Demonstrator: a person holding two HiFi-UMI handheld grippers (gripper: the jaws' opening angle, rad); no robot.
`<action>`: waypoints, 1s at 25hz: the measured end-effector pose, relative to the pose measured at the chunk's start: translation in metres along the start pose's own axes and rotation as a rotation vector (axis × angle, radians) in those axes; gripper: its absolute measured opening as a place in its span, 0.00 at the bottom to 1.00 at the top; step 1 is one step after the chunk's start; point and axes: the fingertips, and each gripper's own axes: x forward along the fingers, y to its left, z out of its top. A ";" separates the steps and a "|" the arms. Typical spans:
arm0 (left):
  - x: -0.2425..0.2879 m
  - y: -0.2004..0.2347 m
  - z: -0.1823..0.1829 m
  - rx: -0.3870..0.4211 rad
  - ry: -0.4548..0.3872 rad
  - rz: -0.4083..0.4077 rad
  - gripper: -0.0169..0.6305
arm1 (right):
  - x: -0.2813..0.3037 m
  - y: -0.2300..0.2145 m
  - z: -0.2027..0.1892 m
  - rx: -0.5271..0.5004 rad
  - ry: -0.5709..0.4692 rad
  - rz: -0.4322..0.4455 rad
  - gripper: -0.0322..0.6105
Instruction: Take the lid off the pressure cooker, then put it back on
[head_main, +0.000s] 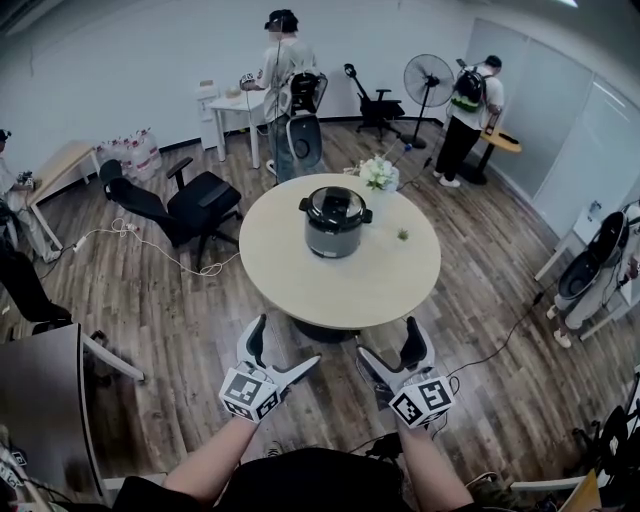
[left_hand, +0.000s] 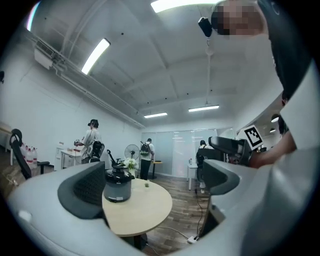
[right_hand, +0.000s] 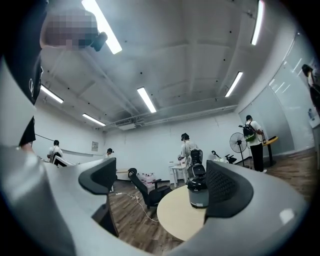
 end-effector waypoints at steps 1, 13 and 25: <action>0.001 -0.001 -0.003 -0.001 0.008 0.004 0.94 | -0.002 -0.004 0.000 0.004 0.002 -0.003 0.92; 0.044 -0.015 -0.023 0.012 0.037 0.081 0.94 | -0.007 -0.062 0.000 0.017 0.009 0.060 0.92; 0.159 0.101 -0.076 -0.030 0.074 0.061 0.94 | 0.123 -0.144 -0.024 -0.005 0.048 0.013 0.92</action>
